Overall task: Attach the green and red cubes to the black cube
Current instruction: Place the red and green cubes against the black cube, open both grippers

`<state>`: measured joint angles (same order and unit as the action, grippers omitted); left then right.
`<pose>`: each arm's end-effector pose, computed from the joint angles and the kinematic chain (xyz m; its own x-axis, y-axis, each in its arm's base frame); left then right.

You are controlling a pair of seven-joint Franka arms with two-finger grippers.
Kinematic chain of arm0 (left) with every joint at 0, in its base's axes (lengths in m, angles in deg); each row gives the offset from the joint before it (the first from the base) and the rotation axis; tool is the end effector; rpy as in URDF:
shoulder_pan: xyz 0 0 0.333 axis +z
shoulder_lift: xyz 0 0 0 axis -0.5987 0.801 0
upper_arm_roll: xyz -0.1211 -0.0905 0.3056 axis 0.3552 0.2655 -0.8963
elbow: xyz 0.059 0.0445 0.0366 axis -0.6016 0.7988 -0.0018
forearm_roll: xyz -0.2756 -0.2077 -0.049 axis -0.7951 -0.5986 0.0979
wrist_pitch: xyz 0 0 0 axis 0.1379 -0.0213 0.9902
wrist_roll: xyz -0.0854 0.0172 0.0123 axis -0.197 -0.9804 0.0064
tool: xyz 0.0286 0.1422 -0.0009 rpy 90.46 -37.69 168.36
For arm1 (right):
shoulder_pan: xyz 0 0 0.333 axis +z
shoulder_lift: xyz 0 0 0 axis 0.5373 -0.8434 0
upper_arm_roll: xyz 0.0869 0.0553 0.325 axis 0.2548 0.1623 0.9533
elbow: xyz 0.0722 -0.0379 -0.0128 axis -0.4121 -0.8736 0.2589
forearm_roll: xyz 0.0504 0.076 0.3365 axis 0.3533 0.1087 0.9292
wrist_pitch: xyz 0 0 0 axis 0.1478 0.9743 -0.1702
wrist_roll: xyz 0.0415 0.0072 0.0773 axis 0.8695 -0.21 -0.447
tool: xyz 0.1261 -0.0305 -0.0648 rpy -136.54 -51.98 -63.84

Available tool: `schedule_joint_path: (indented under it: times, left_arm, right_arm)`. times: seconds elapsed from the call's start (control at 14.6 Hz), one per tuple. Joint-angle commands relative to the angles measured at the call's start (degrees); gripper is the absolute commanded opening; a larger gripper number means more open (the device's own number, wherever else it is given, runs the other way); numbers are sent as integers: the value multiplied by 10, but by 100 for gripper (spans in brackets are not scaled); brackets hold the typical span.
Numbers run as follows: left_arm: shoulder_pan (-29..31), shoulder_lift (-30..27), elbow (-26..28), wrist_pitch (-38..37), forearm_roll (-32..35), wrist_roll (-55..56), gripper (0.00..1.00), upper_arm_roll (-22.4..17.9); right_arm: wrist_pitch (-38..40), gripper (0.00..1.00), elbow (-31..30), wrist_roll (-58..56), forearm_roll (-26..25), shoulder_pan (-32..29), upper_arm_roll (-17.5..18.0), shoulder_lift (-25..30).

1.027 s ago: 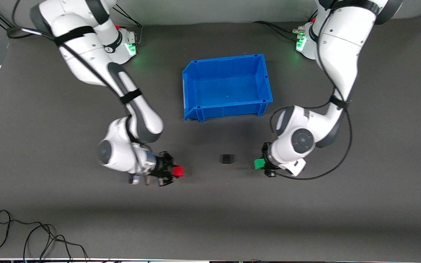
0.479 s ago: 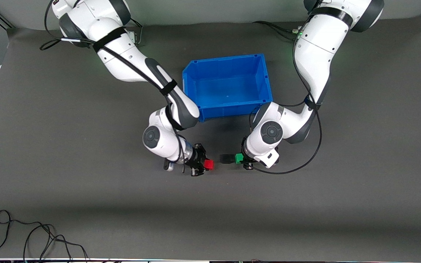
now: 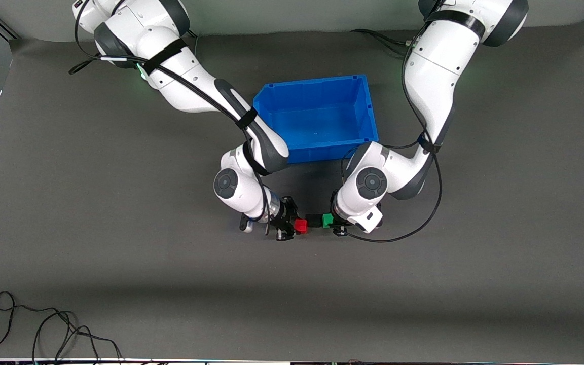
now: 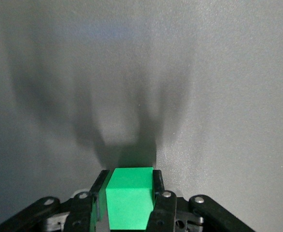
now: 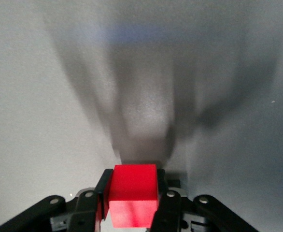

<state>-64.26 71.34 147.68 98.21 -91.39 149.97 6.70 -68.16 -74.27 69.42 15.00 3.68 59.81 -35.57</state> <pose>0.5864 -0.3834 0.2036 -0.0658 0.9798 -0.1891 0.9978 0.0651 -0.0103 0.6011 0.4461 0.1811 -0.1138 -0.8955 -0.4303 -0.9874 0.1497 -0.0504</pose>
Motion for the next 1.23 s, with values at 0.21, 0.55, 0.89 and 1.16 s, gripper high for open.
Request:
schedule_joint_path:
  times: [0.21,0.55,0.89,1.16]
  left_arm:
    - [-9,11,-20,-4,2,11,21,-10]
    - [-3,5,-32,-9,21,12,100,-12]
    - [15,-45,-34,-96,28,-12,100,-48]
    - [93,-112,-16,-200,28,-232,100,-49]
  right_arm:
    - [-19,10,23,15,7,18,-8,-20]
    - [-19,17,25,13,-1,23,-9,-20]
    - [-19,100,31,8,-10,27,-13,-20]
    - [2,100,46,5,-53,13,-19,7]
